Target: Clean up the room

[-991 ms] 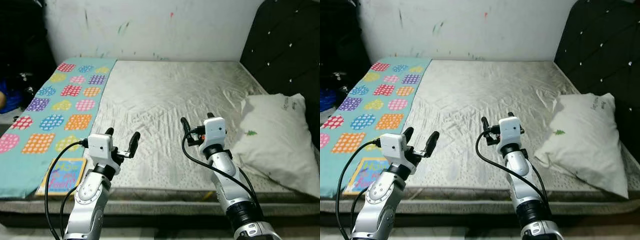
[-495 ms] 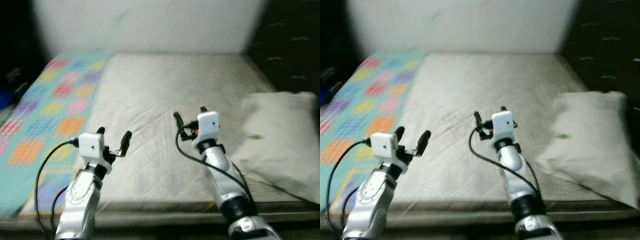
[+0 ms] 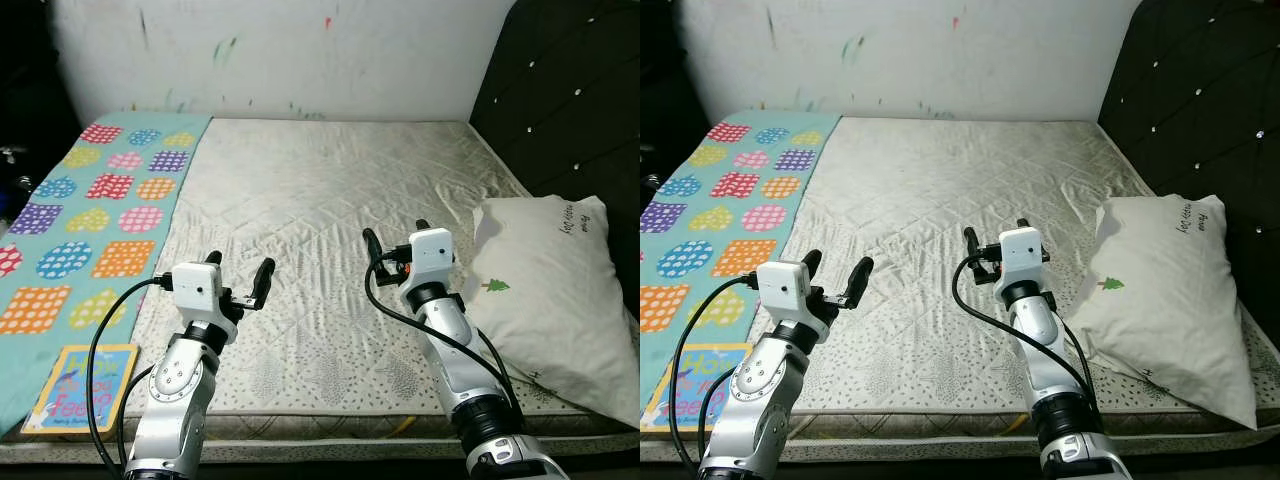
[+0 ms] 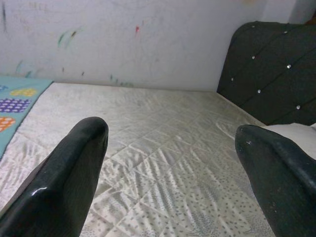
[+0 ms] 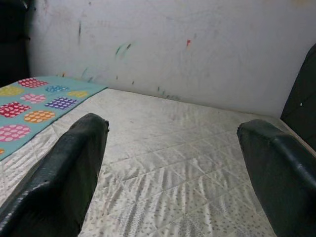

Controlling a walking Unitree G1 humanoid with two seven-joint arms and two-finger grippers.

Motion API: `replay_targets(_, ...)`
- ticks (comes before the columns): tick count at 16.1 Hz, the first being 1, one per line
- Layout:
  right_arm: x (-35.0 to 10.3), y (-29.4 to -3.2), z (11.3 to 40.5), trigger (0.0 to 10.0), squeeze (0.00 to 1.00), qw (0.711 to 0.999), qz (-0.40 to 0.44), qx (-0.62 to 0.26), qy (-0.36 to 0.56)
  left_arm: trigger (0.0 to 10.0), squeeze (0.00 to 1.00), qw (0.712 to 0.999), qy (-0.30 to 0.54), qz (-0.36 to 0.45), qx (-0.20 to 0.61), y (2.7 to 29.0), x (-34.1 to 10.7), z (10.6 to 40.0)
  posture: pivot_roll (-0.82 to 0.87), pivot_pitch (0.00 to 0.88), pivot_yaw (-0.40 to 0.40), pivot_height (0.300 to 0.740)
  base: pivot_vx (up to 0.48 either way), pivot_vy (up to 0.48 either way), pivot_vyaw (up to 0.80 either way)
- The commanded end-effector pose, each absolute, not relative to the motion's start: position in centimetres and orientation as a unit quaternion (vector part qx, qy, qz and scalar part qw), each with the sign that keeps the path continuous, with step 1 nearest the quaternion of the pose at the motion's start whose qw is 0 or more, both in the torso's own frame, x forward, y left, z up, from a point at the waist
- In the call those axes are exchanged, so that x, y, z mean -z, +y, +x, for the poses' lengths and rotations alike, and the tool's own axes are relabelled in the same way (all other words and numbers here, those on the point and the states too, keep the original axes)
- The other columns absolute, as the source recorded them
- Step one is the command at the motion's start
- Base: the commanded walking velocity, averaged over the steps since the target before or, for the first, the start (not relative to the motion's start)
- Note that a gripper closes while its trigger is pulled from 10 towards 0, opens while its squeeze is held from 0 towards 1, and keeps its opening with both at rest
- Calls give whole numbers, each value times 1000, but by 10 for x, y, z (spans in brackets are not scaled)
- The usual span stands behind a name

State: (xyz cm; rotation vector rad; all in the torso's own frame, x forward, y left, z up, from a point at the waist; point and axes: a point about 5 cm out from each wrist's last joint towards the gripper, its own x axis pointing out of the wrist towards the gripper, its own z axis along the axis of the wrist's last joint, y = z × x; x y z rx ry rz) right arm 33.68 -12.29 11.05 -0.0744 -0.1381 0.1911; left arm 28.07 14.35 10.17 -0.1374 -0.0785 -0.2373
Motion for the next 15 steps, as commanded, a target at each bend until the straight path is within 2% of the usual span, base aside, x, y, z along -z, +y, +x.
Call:
replay_targets(1, -116, -123, 340, 10000, 0, 992, -41, -96, -78, 10000, 0, 991, -36, -64, 116, 144, -101, 282, -32, 0, -27, 740, 0, -247, 0)
replay_targets(4, -116, -121, 339, 10000, 0, 990, -55, -101, -82, 10000, 0, 990, -37, -66, 118, 143, -102, 282, -38, 0, -27, 740, 0, -480, 0)
replay_targets(7, -116, -122, 339, 10000, 0, 990, -57, -101, -83, 10000, 0, 990, -36, -68, 119, 142, -101, 282, -39, 0, -27, 740, 0, -480, 569)
replay_targets(15, -118, -126, 338, 10000, 0, 990, -55, -93, -89, 10000, 0, 990, -36, -68, 121, 141, -101, 281, -30, 0, -32, 740, 0, -480, 0)
